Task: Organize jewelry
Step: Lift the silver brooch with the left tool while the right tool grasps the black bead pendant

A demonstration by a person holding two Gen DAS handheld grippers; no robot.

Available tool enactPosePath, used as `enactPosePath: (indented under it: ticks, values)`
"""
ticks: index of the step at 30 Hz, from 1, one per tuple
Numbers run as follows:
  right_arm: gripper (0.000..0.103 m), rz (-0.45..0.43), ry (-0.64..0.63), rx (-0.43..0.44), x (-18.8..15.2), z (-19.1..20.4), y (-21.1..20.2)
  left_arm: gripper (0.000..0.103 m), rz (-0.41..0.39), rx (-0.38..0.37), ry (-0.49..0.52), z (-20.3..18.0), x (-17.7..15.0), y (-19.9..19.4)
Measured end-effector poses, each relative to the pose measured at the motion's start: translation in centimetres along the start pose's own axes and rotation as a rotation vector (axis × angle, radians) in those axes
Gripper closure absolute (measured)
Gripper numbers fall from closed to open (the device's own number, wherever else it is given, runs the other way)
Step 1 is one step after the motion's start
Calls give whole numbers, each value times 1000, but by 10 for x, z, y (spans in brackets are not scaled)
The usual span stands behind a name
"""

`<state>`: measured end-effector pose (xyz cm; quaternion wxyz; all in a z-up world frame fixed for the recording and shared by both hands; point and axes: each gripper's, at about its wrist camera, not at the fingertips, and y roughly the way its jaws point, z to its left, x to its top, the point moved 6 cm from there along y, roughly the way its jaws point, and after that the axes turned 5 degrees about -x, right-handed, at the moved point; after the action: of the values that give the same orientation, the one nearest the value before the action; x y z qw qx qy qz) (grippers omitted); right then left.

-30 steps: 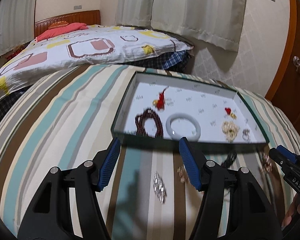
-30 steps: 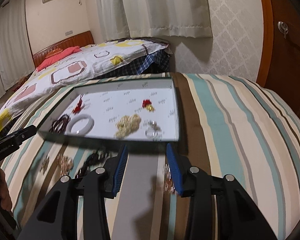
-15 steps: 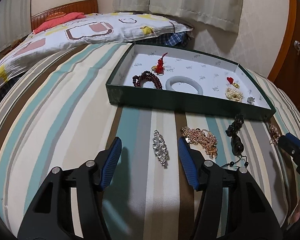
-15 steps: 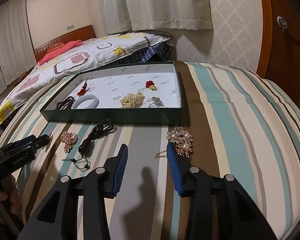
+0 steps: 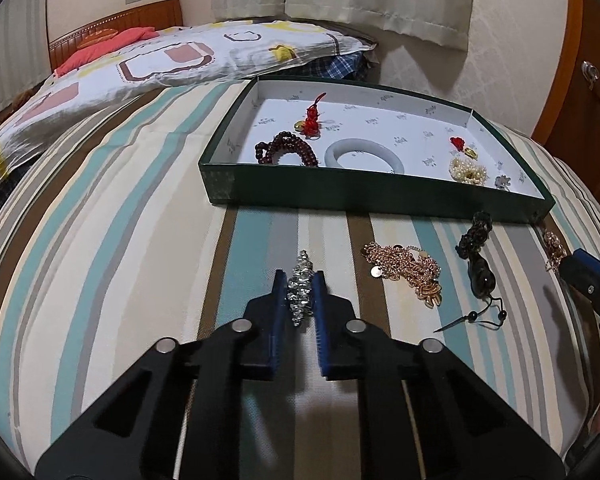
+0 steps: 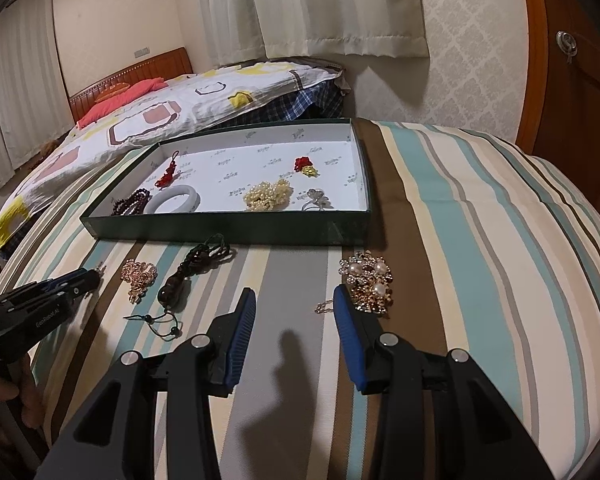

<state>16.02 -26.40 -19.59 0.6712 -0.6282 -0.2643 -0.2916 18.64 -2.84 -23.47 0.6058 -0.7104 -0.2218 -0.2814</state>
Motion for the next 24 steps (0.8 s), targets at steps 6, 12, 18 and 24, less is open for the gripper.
enactPosePath:
  ticks: [6, 12, 18, 24]
  values:
    - [62, 1, -11, 9, 1, 7, 1, 90, -3, -2, -5, 1, 1, -1]
    - [62, 1, -31, 28, 4, 21, 2, 90, -35, 23, -13, 14, 7, -15]
    - [62, 10, -58, 51, 6, 40, 8, 90, -58, 51, -35, 32, 11, -27]
    - [62, 30, -82, 80, 8, 61, 17, 90, -63, 74, -45, 45, 12, -30]
